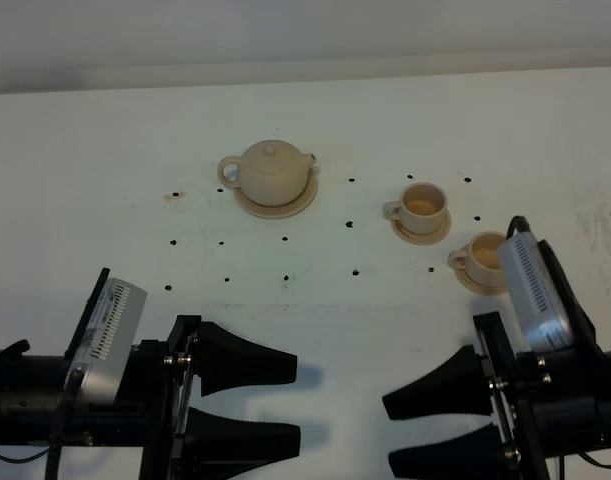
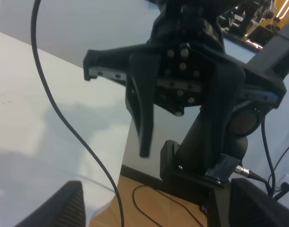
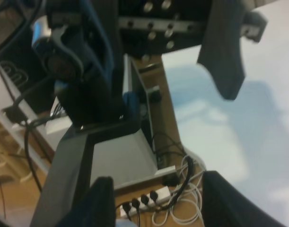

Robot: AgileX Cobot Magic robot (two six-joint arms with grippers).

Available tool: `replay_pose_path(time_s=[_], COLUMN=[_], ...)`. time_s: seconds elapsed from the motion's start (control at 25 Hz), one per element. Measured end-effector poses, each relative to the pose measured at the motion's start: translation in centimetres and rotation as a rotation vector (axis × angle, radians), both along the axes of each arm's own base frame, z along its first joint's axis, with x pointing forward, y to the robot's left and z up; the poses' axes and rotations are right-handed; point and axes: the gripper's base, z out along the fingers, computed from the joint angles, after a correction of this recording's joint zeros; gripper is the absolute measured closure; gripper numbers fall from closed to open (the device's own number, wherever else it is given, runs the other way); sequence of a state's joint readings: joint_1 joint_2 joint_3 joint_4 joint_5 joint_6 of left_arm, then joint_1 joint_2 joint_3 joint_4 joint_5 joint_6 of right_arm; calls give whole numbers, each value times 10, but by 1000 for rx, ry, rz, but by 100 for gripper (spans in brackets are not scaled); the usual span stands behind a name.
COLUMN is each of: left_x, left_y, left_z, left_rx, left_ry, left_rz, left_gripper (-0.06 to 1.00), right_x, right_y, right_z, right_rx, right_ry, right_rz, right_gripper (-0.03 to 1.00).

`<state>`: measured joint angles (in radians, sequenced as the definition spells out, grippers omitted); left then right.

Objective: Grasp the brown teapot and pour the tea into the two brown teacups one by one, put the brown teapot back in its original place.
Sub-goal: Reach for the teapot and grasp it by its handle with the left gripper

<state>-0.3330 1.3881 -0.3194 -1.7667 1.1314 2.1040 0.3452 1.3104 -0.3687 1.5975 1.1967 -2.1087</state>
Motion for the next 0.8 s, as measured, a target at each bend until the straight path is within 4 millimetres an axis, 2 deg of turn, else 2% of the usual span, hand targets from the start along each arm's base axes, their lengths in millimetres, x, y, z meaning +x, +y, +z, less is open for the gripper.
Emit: replay_pose_path(time_s=[0.64,0.8], left_x=[0,14], left_y=[0,2], left_z=[1,18], left_rx=[-6,-37], left_ry=[-1,20], left_rz=[-4,41], left_gripper=[34,34], right_x=[0,6], right_y=[0,1], right_z=[-2,3], right_rx=[-17,2], right_ry=[-5,67], right_rz=[0,-57], right_gripper=[55,55])
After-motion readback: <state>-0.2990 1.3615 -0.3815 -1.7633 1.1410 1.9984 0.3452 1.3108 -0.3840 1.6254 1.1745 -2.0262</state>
